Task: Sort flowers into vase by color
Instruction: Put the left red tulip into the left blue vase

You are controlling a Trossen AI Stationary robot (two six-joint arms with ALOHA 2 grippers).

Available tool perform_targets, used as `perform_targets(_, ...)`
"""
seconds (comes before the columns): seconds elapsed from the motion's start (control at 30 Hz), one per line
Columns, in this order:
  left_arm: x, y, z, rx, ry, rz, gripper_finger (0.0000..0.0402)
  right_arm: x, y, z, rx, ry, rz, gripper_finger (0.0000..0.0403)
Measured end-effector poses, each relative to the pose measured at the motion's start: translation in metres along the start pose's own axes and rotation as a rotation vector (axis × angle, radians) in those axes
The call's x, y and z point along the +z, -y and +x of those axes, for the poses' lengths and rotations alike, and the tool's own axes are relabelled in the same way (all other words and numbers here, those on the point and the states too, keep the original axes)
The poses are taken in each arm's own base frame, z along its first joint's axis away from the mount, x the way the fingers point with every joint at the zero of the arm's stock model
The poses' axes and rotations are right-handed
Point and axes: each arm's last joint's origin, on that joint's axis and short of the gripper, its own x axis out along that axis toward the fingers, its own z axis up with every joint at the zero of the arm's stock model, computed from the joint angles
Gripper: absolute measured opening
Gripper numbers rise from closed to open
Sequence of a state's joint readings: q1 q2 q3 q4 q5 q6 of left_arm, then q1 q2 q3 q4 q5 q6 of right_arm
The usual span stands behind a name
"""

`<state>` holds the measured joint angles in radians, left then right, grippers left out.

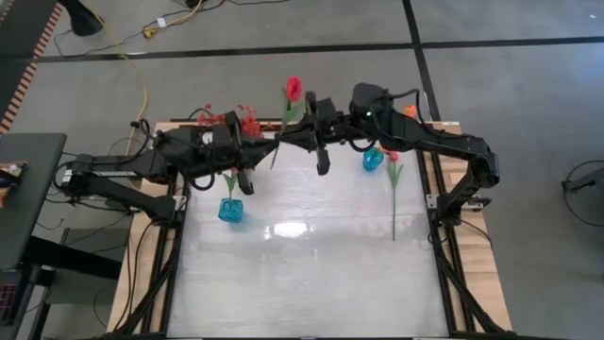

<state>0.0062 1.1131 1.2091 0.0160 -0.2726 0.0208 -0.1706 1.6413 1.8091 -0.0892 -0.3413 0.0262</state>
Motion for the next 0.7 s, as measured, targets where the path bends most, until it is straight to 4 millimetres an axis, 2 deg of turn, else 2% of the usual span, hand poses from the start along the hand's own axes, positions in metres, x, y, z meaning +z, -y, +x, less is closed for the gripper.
perform_targets(0.17,-0.007,-0.004,-0.005,-0.010,-0.094,-0.037,0.0057,-0.006,-0.006,0.002,0.016,-0.056,0.016,0.0023)
perform_targets(0.43,-0.007,-0.001,-0.004,-0.101,-0.100,-0.049,0.0127,-0.007,-0.012,0.003,0.034,-0.063,0.001,0.0023)
perform_targets(0.7,-0.008,-0.006,-0.006,-0.121,-0.124,-0.065,0.0142,-0.012,-0.008,0.002,0.018,-0.114,0.009,0.0023)
